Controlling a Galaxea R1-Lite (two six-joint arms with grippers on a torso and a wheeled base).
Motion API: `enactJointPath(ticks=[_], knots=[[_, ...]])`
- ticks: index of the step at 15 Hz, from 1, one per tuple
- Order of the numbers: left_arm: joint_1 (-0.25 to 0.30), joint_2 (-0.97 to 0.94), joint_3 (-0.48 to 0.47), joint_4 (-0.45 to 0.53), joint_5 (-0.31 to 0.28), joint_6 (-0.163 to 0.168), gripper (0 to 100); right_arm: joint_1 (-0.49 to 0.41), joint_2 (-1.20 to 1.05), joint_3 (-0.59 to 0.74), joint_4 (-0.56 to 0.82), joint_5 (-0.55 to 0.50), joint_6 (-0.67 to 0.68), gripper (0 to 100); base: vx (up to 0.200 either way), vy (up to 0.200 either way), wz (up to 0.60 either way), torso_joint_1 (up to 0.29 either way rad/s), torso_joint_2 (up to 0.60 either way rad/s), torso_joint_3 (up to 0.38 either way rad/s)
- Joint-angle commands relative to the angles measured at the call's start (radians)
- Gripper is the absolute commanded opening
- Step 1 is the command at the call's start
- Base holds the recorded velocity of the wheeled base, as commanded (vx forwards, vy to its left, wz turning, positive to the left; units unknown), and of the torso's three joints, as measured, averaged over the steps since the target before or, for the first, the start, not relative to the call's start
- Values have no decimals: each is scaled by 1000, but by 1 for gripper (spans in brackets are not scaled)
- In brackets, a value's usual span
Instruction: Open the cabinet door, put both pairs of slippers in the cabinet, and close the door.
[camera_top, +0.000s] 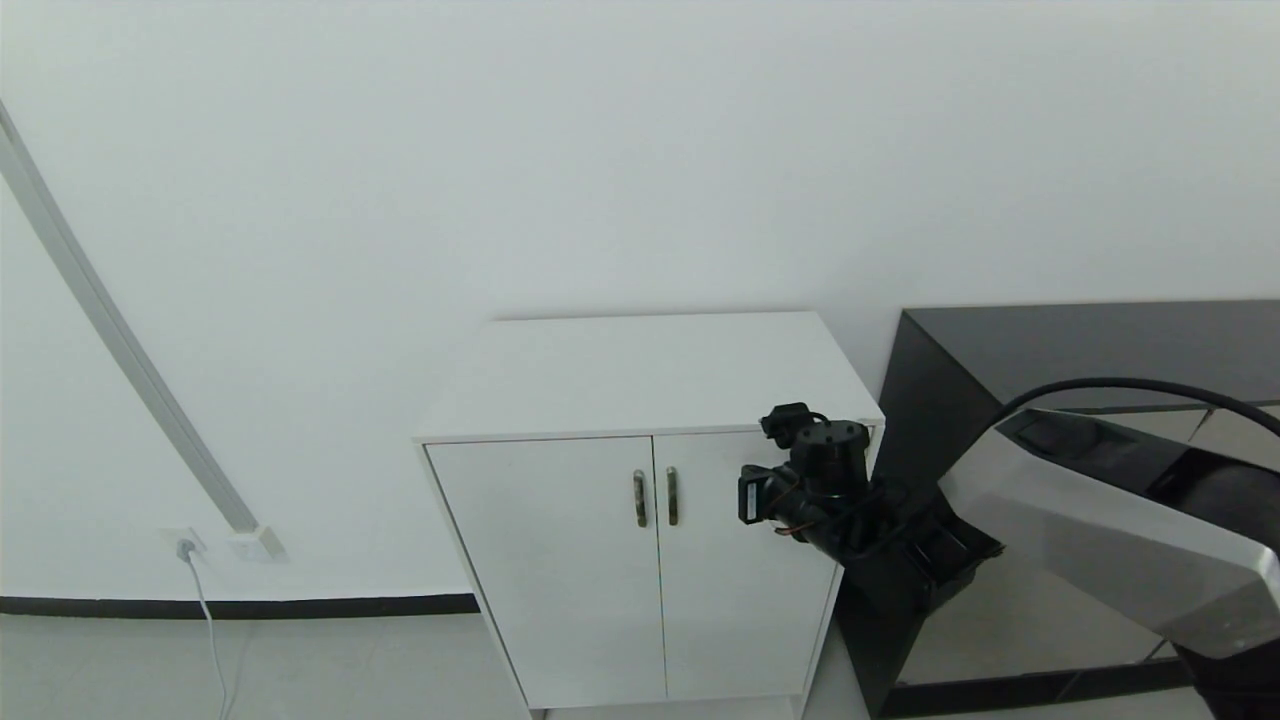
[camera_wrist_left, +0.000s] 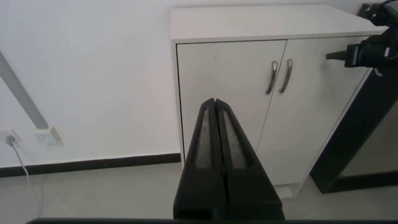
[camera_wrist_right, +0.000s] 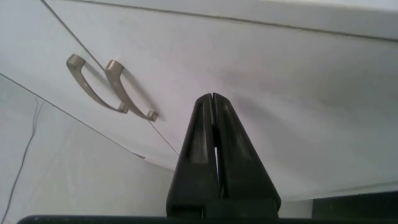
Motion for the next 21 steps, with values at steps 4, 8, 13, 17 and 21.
enactJointPath(ticks=[4,8,13,17,21], knots=[[0,1,0,0,0,0,0,-73,-123,212,-71,-1,-3,0,0,0,0,0,0,0],[0,1,0,0,0,0,0,-205,-269,455,-165,-1,-43,0,0,0,0,0,0,0],[0,1,0,0,0,2,0,-403,-519,754,-238,2,-121,0,0,0,0,0,0,0],[0,1,0,0,0,0,0,-570,-780,947,-225,74,-204,0,0,0,0,0,0,0],[0,1,0,0,-2,0,0,-614,-1019,1051,-100,137,-230,0,0,0,0,0,0,0]])
